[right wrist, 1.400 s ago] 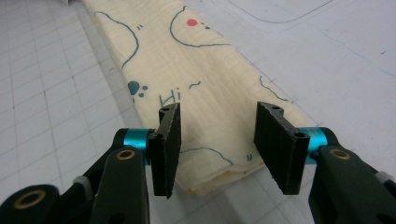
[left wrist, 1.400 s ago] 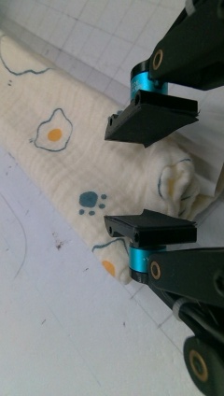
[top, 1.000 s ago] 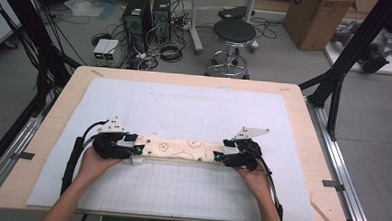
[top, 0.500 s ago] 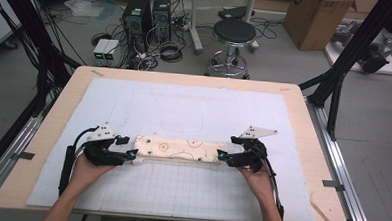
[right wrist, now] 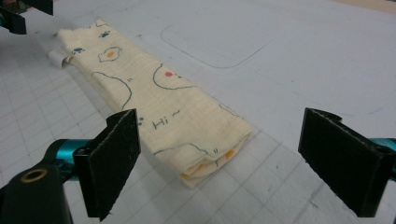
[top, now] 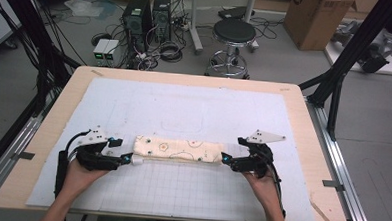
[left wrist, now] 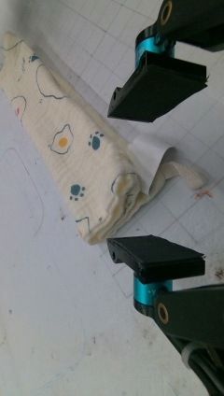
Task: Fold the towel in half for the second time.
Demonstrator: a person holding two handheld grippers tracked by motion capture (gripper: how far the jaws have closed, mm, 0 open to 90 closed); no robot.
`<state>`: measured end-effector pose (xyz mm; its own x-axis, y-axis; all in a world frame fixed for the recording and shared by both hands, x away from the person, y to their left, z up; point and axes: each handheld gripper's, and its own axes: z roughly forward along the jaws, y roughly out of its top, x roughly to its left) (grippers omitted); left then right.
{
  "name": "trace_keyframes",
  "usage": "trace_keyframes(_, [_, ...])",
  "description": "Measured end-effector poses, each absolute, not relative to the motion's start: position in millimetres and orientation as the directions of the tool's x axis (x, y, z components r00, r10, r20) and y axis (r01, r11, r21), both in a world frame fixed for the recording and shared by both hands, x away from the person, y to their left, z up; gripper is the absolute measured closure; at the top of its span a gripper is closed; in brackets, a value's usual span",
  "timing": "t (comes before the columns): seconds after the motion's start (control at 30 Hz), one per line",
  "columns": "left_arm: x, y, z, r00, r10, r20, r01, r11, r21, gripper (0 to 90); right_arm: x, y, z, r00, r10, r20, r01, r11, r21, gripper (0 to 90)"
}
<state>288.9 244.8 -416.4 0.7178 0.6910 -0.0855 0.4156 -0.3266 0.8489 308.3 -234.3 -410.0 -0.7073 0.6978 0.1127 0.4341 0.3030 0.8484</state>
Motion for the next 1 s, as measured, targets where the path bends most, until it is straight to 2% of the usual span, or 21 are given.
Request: trace_keyframes(1.0, [258.2, 260.5, -418.8, 0.691, 0.719, -0.071, 0.407, -0.305, 0.861, 25.4, 275.5, -265.5, -417.2, -0.666, 0.738, 0.112, 0.454, 0.281, 0.846, 12.0])
